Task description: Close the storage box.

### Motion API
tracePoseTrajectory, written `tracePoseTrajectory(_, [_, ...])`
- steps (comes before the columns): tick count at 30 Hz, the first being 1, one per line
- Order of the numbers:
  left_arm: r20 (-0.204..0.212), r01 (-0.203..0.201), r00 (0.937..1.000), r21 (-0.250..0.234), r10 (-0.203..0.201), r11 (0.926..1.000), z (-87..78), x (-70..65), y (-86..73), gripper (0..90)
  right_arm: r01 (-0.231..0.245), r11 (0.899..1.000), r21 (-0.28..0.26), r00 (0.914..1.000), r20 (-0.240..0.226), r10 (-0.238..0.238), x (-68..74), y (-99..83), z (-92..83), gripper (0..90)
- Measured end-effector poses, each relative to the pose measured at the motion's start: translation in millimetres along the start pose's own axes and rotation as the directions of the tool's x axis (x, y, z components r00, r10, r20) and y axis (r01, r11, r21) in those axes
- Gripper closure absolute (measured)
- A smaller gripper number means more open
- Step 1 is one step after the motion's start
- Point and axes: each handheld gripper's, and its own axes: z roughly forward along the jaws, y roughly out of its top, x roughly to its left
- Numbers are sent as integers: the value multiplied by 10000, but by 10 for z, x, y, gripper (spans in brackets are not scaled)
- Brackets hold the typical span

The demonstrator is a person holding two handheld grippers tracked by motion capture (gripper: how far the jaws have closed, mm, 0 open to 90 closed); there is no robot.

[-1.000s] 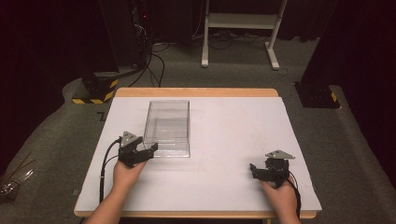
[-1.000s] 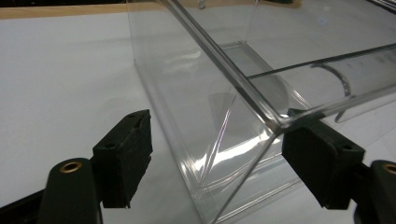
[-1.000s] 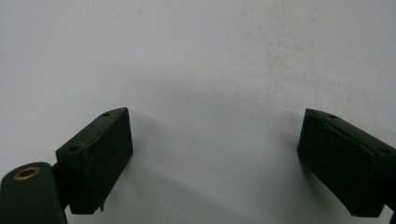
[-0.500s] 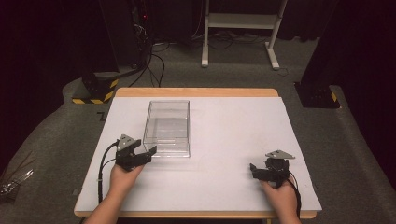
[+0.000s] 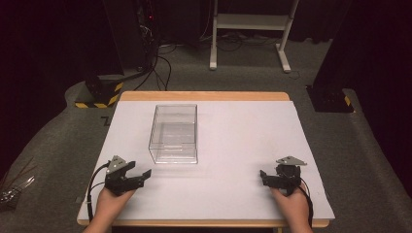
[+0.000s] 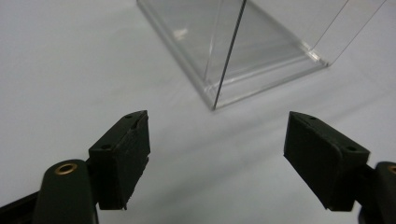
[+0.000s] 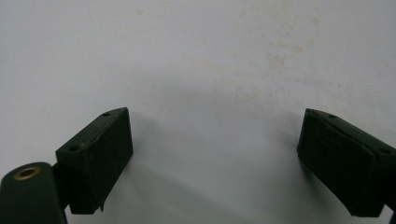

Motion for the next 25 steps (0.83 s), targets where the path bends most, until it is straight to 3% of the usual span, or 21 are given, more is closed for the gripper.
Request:
tracePoseTrajectory(2, [-268, -310, 9991, 261, 317, 9992, -21, 29, -79, 221, 11, 10000, 4, 10000, 5, -11, 0, 0, 0, 101])
tracePoseTrajectory(5, [-391, -384, 9984, 586, 407, 9975, -31, 62, -171, 220, 10, 10000, 1, 10000, 10, -10, 1, -1, -1, 101])
tracePoseTrajectory(9, [-652, -873, 9933, 1160, 953, 9894, 43, 32, -201, 186, 7, 10000, 9, 10000, 8, -7, 1, 0, 0, 101])
tracePoseTrajectory(15, [-464, -812, 9951, 1199, 873, 9895, 69, 53, -202, 141, 13, 10000, 9, 10000, 6, -13, 0, 0, 0, 101])
tracePoseTrajectory(25, [-459, -802, 9952, 1185, 861, 9897, 68, 54, -204, 140, 9, 10000, 14, 10000, 13, -9, 1, 0, 0, 101])
